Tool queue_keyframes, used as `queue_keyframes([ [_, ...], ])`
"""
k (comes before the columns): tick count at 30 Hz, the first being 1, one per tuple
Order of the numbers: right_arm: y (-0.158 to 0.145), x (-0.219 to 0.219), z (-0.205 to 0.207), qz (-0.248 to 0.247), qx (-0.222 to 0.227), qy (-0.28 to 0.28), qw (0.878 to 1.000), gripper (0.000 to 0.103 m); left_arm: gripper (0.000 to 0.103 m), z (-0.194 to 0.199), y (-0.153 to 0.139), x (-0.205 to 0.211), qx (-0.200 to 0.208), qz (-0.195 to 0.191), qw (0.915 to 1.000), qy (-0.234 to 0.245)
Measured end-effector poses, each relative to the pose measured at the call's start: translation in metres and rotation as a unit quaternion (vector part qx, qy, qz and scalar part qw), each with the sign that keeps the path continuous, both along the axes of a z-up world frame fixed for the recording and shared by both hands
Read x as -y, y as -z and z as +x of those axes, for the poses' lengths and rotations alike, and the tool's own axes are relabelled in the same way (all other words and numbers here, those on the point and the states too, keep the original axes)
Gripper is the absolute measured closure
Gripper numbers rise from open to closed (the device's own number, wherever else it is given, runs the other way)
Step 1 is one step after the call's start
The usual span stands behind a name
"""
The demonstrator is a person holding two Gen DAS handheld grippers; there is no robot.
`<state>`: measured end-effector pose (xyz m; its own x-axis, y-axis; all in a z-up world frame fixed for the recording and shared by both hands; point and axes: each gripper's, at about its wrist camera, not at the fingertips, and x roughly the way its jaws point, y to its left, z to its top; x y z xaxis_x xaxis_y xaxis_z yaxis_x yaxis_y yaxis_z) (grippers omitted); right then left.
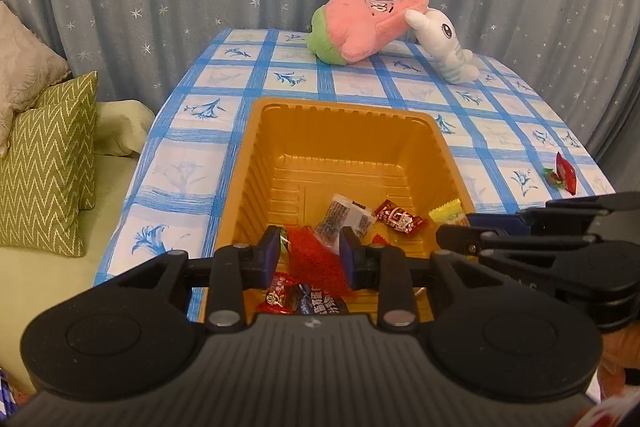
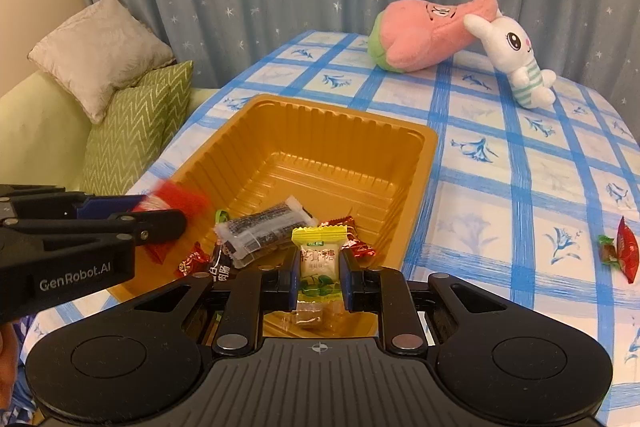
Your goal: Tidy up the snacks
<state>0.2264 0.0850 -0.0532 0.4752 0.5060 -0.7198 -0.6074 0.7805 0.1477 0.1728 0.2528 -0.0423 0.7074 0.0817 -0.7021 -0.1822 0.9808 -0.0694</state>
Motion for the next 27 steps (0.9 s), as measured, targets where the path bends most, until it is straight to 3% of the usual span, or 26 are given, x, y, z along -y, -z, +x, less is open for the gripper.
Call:
queue_keyframes([
  [20,-0.006,-0.011,-0.007,0.011,0.000,-0.024,1.000,0.082,0.074,-0.025,-0.016,-0.009,0.013,0.001,0.9997,-0.020],
  [21,-0.007,-0.012,-0.008,0.009,0.002,-0.028,1.000,0.078,0.074,-0.026,-0.017,-0.009,0.013,0.001,0.9997,-0.022],
  [22,-0.007,-0.012,-0.009,0.007,0.006,-0.028,1.000,0.058,0.073,-0.027,-0.017,-0.009,0.013,0.000,0.9997,-0.023],
  [24,-0.009,-0.009,-0.012,0.017,0.011,-0.024,0.999,0.034,0.073,-0.030,-0.019,-0.009,0.014,0.000,0.9996,-0.025],
  [27,-0.012,-0.005,-0.016,0.015,0.013,-0.022,1.000,0.034,0.073,-0.035,-0.023,-0.006,0.016,-0.001,0.9995,-0.028],
])
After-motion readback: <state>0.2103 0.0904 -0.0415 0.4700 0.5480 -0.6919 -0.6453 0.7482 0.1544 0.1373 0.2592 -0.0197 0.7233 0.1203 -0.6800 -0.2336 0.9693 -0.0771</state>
